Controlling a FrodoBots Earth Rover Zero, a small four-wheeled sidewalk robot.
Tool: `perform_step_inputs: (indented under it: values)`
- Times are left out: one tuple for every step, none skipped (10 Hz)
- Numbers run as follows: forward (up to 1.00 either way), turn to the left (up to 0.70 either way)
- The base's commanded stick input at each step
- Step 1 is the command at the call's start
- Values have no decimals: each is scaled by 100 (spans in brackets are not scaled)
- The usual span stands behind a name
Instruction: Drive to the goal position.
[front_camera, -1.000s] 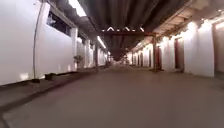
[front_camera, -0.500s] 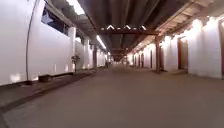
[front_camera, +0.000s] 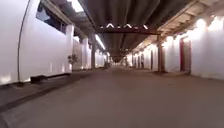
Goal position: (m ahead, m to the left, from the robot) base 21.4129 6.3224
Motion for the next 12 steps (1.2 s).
perform_step_inputs:
  values:
    - [85,0]
    - [85,0]
    - [85,0]
    - [85,0]
    - [85,0]
    - [85,0]
    - [85,0]
    - [85,0]
    - [85,0]
    - [85,0]
    - [85,0]
    - [85,0]
